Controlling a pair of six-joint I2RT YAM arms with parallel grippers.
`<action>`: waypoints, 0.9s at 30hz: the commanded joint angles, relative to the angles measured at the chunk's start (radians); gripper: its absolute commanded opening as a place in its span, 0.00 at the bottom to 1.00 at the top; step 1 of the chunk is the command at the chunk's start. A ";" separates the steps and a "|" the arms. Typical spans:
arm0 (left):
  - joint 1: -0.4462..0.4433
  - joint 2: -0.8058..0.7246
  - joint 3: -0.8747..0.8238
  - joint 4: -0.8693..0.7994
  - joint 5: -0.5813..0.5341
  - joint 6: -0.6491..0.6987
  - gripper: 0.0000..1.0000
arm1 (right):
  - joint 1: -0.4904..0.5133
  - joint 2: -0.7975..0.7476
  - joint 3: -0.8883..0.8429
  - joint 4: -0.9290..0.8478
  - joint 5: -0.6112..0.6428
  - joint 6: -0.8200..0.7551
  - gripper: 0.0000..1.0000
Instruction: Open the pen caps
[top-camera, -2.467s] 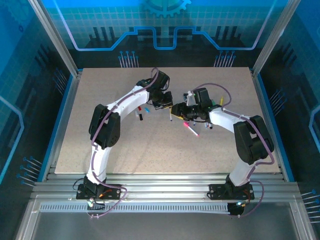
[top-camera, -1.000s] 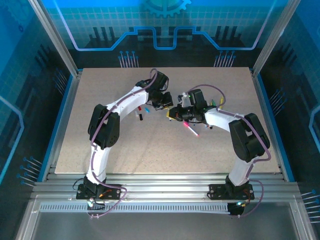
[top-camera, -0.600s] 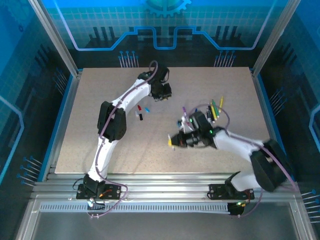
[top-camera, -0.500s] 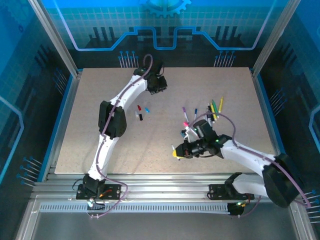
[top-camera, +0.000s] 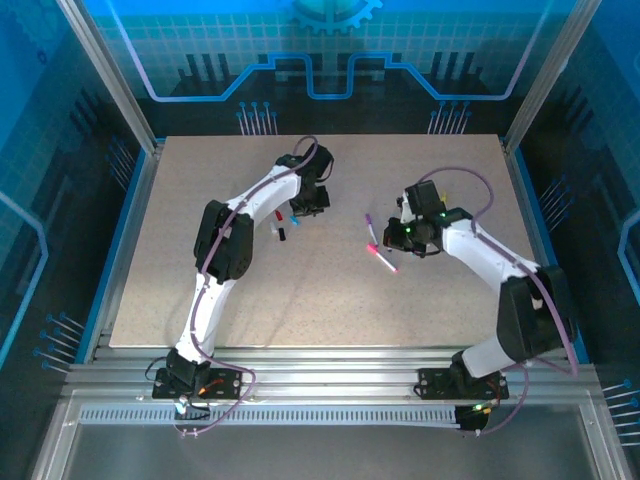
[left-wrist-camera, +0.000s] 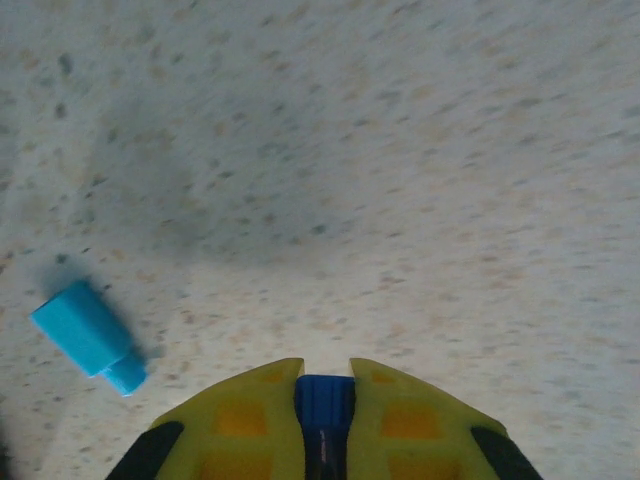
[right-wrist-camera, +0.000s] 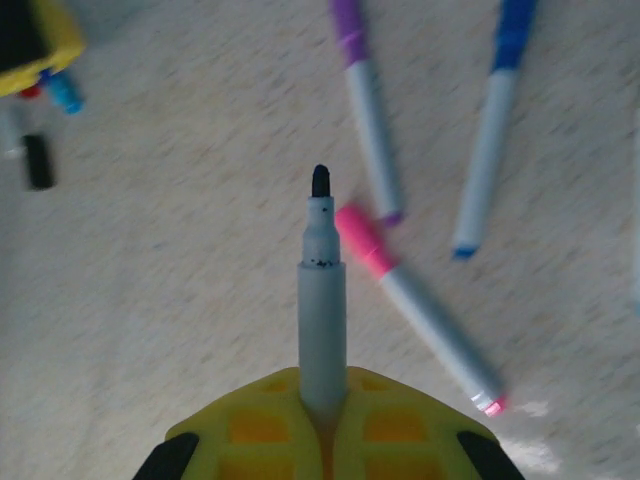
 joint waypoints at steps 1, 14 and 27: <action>0.007 -0.060 -0.053 -0.004 -0.061 0.036 0.00 | -0.032 0.080 0.065 -0.090 0.136 -0.096 0.00; 0.025 -0.046 -0.111 0.003 -0.088 0.038 0.04 | -0.050 0.288 0.198 -0.164 0.254 -0.146 0.00; 0.024 -0.082 -0.101 0.004 -0.074 0.033 0.37 | -0.014 0.370 0.207 -0.208 0.334 -0.127 0.03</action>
